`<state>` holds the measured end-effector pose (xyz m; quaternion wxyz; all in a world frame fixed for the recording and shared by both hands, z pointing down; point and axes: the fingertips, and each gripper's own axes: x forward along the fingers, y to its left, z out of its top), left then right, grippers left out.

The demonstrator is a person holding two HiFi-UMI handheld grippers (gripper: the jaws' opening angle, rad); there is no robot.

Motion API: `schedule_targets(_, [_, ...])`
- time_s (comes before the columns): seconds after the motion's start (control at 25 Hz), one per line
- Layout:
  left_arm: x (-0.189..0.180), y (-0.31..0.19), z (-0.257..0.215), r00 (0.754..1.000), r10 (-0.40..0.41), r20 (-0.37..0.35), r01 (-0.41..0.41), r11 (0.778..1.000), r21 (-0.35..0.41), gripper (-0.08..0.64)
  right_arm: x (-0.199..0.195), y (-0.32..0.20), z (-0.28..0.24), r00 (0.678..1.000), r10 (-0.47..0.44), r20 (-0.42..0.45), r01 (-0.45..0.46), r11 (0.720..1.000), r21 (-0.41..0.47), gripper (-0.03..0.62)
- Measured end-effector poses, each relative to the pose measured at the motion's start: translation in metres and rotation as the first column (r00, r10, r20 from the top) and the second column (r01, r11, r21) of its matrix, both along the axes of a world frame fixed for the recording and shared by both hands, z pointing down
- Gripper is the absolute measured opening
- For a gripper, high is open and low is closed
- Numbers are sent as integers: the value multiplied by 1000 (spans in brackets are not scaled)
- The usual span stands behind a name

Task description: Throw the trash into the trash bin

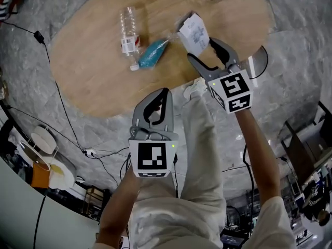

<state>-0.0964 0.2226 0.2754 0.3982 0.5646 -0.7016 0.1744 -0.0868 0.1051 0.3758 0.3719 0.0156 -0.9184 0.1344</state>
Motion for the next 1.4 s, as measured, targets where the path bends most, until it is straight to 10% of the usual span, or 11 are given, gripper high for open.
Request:
schedule_targets(0.8, [121, -111, 19, 968, 245, -53, -245, 969, -5, 0, 156, -71, 7, 952, 306, -23, -307, 950, -61, 327])
schedule_targets(1.4, [197, -173, 75, 920, 379, -100, -384, 922, -43, 0, 268, -132, 69, 842, 524, -126, -535, 842, -77, 327])
